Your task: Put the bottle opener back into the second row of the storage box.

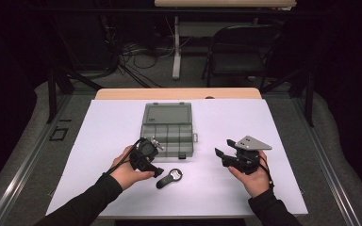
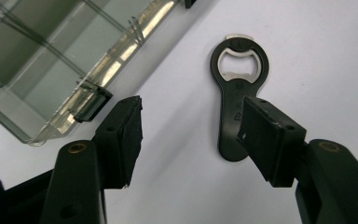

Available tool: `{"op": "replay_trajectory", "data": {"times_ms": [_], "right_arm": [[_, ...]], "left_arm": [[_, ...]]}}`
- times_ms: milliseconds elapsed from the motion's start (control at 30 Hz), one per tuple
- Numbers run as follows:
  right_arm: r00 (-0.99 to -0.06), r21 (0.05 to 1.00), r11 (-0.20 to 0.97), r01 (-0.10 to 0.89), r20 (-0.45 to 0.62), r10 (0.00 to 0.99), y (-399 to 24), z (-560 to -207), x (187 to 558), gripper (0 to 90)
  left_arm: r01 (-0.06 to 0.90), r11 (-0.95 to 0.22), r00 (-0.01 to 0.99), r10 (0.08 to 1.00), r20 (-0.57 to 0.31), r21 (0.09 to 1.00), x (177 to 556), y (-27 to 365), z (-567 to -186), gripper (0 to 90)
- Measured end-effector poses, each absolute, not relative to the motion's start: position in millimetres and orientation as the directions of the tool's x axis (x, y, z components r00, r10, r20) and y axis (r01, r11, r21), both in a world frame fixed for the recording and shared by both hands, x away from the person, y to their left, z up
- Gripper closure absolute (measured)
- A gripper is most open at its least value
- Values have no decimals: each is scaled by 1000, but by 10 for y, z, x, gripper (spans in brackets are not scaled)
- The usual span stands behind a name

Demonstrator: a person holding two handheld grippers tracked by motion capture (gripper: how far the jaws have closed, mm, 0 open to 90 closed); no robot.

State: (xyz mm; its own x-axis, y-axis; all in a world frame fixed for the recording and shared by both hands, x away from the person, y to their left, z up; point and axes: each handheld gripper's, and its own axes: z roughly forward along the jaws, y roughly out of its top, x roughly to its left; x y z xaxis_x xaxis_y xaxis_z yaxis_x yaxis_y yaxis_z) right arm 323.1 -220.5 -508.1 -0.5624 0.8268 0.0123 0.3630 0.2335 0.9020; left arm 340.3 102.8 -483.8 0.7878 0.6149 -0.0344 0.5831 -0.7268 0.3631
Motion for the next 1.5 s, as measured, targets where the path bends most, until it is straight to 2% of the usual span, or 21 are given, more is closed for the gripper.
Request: {"op": "replay_trajectory", "data": {"times_ms": [233, 633, 1100, 1500], "right_arm": [[-557, 908, 223, 356, 15, 830, -2210, -5089, 3242, 401], [-557, 904, 223, 364, 20, 830, -2234, -5079, 3246, 401], [-552, 908, 214, 360, 23, 833, -2241, -5081, 3252, 401], [-555, 900, 219, 376, 29, 831, -2246, -5089, 3253, 401]], "left_arm": [[558, -778, 815, 579, -14, 289, 3390, 892, -4931, 432], [549, -813, 832, 553, -36, 195, 3401, 726, -5061, 505], [552, -813, 832, 551, -63, 183, 3391, 651, -5136, 565], [538, -826, 842, 536, -62, 168, 3365, 594, -5228, 565]]}}
